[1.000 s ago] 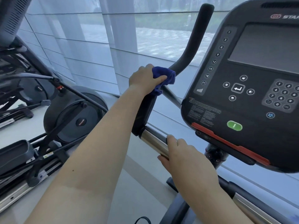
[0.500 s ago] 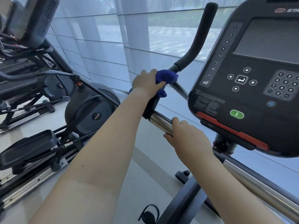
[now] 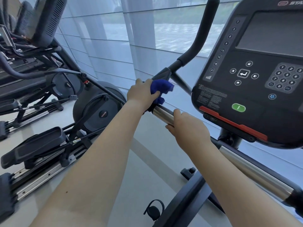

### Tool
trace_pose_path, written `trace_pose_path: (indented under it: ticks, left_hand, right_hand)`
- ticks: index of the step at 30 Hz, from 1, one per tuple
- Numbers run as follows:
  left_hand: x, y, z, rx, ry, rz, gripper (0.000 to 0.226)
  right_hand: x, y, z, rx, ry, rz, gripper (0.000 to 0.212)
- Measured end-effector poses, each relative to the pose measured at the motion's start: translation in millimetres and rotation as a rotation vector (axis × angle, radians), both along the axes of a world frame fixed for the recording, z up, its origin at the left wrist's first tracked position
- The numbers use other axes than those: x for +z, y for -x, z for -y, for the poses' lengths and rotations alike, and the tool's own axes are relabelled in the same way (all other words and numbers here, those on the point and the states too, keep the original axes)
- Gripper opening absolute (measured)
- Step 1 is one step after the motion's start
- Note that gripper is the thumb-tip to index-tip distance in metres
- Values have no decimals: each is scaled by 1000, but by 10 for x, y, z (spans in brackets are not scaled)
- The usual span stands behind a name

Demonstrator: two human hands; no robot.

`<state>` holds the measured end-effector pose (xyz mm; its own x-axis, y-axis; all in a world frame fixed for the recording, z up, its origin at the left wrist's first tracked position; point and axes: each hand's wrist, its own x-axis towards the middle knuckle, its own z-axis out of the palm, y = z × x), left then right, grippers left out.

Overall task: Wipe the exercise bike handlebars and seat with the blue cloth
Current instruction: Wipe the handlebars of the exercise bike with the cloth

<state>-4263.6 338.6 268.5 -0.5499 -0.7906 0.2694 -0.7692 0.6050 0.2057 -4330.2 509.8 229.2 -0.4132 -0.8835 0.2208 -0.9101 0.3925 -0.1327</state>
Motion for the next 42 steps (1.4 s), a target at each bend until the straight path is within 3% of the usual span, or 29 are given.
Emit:
trace_pose_path:
  ticks: [12, 18, 22, 26, 32, 38, 42]
  left_hand:
    - [-394, -431, -279, -80, -135, -251, 40]
    - [-489, -500, -239, -158, -57, -270, 58]
    - [-550, -495, -268, -169, 3, -255, 75]
    - [-534, -487, -291, -183, -7, -235, 83]
    - [-474, -518, -332, -238, -33, -146, 95]
    - [-288, -619, -129, -357, -264, -206, 54]
    - [-167, -667, 50, -392, -417, -190, 67]
  right_hand:
    - [-45, 16, 16, -37, 11, 16, 40]
    - [154, 68, 182, -19, 167, 445, 70]
    - [374, 125, 403, 94, 196, 383, 62]
    - [448, 207, 556, 88, 78, 359, 52]
    - [465, 276, 623, 111, 30, 403, 16]
    - [417, 304, 569, 140, 115, 429, 10]
    - [411, 315, 522, 158, 223, 414, 9]
